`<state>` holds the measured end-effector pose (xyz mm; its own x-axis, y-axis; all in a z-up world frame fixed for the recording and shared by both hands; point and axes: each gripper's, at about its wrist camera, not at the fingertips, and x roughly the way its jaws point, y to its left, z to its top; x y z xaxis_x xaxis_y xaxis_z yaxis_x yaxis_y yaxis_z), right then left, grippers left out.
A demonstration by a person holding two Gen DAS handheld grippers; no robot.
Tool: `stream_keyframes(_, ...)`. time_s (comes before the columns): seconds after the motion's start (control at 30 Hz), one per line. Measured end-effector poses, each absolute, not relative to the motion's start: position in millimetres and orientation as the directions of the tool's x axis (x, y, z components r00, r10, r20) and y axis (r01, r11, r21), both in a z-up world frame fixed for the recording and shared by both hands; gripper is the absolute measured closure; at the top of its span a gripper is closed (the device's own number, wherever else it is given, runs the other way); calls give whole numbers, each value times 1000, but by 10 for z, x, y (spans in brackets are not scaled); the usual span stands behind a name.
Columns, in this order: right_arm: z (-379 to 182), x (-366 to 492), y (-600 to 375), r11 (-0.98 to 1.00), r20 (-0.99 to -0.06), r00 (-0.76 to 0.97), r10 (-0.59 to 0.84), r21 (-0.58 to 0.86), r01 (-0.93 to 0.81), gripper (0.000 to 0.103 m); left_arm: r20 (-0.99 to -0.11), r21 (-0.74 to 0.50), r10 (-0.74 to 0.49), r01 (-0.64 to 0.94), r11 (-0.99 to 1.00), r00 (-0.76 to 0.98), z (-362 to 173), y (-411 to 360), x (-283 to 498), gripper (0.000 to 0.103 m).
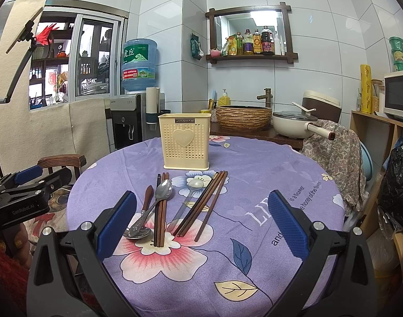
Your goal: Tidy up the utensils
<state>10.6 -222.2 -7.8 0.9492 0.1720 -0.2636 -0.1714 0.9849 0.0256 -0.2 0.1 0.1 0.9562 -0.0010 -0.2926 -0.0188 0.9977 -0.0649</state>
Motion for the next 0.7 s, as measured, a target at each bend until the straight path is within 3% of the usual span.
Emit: stream_keyframes(0.7, -90, 111, -2210, 985, -265, 949, 172, 26, -172, 5, -293, -65, -1, -19, 998, 956, 1, 1, -2, 6)
